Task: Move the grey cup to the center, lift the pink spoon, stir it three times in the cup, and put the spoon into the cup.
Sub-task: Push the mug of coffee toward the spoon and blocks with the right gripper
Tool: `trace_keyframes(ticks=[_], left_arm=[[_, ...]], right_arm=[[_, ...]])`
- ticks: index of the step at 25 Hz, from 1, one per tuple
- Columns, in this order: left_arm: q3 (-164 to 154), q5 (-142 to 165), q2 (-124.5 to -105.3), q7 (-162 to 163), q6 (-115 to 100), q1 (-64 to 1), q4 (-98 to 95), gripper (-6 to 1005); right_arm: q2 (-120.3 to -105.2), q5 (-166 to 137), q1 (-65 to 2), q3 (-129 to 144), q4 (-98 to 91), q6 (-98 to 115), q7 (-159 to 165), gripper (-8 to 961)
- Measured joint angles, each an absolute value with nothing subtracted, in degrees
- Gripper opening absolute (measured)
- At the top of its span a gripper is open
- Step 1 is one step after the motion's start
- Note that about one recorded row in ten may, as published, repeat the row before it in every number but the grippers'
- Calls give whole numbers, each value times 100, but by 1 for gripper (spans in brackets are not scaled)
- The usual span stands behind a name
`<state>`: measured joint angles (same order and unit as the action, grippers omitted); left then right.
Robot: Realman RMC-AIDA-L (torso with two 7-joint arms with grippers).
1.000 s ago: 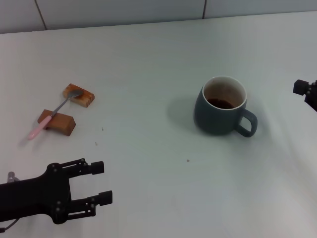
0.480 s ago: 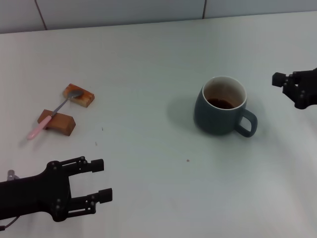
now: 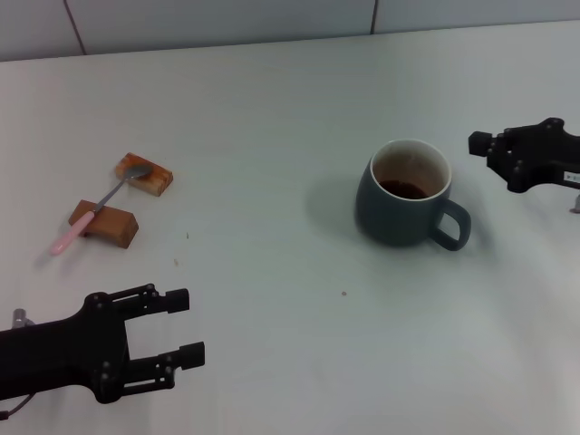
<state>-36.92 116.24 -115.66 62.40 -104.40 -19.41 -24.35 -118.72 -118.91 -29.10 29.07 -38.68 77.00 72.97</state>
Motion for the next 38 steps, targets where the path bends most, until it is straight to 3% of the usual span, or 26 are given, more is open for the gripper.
trace_keyframes(ticks=[38], left_arm=[[-3692,11632,-11569,6240,-10443,-1952,-2443,739]], right_arm=[[-11874,-11971,-3179,3813,-3474,7300,7796,-1]])
